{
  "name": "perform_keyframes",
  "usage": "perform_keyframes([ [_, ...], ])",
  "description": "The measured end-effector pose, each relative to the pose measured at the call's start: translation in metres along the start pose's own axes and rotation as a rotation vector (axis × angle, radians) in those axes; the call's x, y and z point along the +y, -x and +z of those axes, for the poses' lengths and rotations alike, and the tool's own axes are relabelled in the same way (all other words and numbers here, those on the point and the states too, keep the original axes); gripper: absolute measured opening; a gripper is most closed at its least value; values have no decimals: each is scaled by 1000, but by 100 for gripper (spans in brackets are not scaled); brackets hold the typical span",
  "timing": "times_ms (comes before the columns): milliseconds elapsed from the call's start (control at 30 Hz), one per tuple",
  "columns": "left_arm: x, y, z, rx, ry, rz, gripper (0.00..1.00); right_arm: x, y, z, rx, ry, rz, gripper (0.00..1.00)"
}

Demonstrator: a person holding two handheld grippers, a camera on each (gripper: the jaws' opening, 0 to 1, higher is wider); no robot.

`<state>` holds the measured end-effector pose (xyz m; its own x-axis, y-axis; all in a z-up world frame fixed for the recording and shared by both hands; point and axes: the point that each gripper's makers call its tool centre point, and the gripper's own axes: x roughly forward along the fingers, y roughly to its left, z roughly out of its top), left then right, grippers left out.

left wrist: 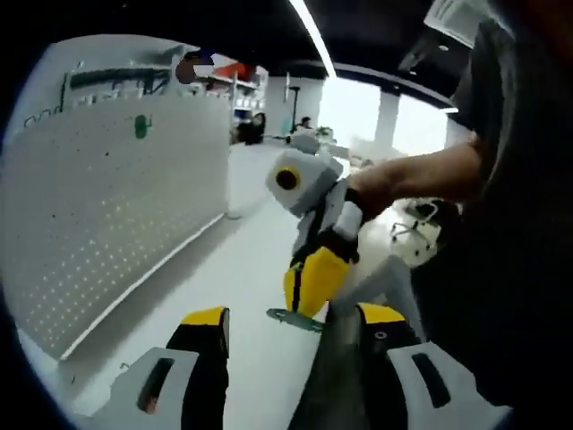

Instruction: Insert the hook assembly into the mounting plate slot until the hook locks in place.

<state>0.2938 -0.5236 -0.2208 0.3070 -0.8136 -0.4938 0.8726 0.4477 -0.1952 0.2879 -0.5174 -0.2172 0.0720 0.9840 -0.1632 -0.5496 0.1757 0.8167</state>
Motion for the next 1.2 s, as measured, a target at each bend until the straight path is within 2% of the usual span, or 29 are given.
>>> perform_keyframes([
  [33, 4, 1, 1, -3, 0, 17, 62, -10, 2, 9, -31, 75, -85, 0],
  [67, 7, 2, 2, -8, 3, 30, 61, -14, 3, 11, -32, 112, -127, 0],
  [133, 15, 3, 4, -18, 58, 70, 59, -25, 8, 20, -36, 278, -269, 0],
  [167, 17, 3, 4, -22, 65, 75, 58, -34, 14, 26, -24, 389, -374, 0],
  [267, 21, 2, 6, -30, 92, 96, 59, -38, 19, 34, -18, 548, -515, 0],
  [300, 22, 0, 6, -31, 117, 109, 62, -39, 21, 35, -9, 566, -553, 0],
  [333, 24, -1, 6, -32, 131, 123, 65, -39, 24, 40, -16, 624, -619, 0],
  [400, 26, -3, 7, -42, 144, 145, 66, -33, 24, 48, -13, 756, -669, 0],
  [467, 28, -3, 8, -53, 153, 167, 59, -21, 21, 55, -62, 788, -674, 0],
  [567, 32, -3, 11, -79, 206, 197, 53, -10, 20, 65, -117, 820, -681, 0],
  [600, 33, -2, 14, -98, 219, 203, 53, -3, 20, 70, -160, 821, -680, 0],
  [700, 38, 0, 20, -138, 255, 234, 56, 9, 19, 77, -218, 821, -672, 0],
  [867, 43, 7, 32, -191, 252, 281, 43, 15, 20, 82, -264, 817, -675, 0],
  [933, 45, 8, 34, -207, 260, 292, 41, 16, 20, 82, -270, 818, -679, 0],
  [1133, 42, 8, 35, -217, 279, 279, 41, 16, 17, 79, -280, 810, -680, 0],
  [1200, 37, 5, 35, -223, 297, 235, 40, 16, 14, 76, -278, 796, -669, 0],
])
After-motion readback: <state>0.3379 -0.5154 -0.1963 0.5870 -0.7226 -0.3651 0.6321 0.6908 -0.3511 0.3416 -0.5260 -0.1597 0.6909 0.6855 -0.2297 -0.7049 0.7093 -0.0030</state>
